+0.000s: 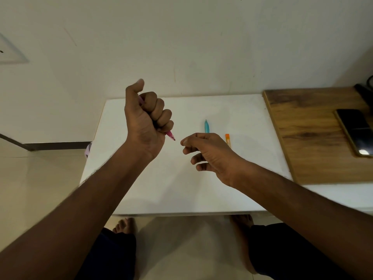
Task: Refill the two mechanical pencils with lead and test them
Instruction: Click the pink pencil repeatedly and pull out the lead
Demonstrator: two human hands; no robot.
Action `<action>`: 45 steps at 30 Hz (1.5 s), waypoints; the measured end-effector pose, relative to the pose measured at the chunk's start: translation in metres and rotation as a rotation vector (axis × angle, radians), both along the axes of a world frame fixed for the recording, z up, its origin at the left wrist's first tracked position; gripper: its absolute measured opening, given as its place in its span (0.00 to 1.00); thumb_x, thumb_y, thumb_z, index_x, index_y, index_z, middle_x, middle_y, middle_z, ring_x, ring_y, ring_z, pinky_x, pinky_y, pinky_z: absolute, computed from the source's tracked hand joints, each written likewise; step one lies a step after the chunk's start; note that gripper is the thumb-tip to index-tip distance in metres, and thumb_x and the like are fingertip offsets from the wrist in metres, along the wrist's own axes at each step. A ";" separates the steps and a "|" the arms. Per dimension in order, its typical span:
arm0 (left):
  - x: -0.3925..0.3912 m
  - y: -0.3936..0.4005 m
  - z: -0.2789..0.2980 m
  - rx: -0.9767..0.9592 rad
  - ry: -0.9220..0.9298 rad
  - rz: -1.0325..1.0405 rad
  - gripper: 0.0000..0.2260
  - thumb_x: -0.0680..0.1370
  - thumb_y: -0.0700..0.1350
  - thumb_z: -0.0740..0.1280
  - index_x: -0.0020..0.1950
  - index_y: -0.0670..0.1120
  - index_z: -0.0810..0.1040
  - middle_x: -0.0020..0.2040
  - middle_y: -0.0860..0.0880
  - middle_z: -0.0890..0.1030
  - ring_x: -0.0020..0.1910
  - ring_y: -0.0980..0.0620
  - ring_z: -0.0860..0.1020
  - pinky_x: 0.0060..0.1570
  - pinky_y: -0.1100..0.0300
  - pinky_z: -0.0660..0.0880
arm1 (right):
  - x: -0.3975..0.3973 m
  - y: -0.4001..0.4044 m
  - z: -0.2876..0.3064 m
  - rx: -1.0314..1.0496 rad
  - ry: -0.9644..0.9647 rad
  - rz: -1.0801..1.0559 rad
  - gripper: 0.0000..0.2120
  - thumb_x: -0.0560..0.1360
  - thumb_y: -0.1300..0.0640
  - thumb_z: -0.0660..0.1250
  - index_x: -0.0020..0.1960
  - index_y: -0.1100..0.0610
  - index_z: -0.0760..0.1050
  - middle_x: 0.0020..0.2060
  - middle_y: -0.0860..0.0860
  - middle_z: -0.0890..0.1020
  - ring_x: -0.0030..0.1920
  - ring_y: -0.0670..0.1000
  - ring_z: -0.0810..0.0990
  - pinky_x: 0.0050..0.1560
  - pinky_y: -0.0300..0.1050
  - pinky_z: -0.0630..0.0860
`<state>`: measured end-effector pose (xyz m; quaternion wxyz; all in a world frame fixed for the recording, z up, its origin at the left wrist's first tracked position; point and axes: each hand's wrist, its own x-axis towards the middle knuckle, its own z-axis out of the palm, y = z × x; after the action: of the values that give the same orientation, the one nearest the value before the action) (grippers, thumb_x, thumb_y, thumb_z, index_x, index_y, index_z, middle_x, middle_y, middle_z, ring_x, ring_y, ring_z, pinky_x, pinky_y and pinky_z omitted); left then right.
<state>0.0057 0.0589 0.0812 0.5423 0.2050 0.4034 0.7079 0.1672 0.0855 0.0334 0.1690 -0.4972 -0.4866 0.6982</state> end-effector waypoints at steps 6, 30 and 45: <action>0.002 0.000 -0.001 0.021 0.005 -0.022 0.26 0.86 0.56 0.53 0.29 0.51 0.51 0.27 0.52 0.50 0.27 0.51 0.47 0.27 0.61 0.50 | 0.000 -0.001 0.000 0.001 0.003 0.002 0.05 0.80 0.53 0.72 0.50 0.53 0.86 0.36 0.46 0.87 0.32 0.46 0.81 0.36 0.42 0.80; -0.003 -0.001 0.003 0.089 -0.025 -0.070 0.26 0.85 0.56 0.49 0.29 0.51 0.50 0.26 0.52 0.49 0.28 0.51 0.46 0.30 0.59 0.47 | -0.001 -0.001 0.000 0.005 -0.011 0.009 0.05 0.79 0.52 0.72 0.49 0.51 0.86 0.37 0.46 0.87 0.31 0.45 0.81 0.36 0.42 0.80; -0.005 0.003 -0.003 -0.004 -0.076 -0.075 0.25 0.85 0.56 0.52 0.30 0.51 0.49 0.28 0.52 0.48 0.28 0.51 0.46 0.30 0.58 0.46 | 0.002 0.000 0.005 -0.136 0.038 0.055 0.19 0.83 0.45 0.59 0.51 0.51 0.88 0.47 0.51 0.90 0.36 0.49 0.82 0.38 0.43 0.80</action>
<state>0.0002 0.0617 0.0783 0.5836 0.1919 0.3759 0.6938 0.1694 0.0855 0.0380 0.1245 -0.4807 -0.4483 0.7433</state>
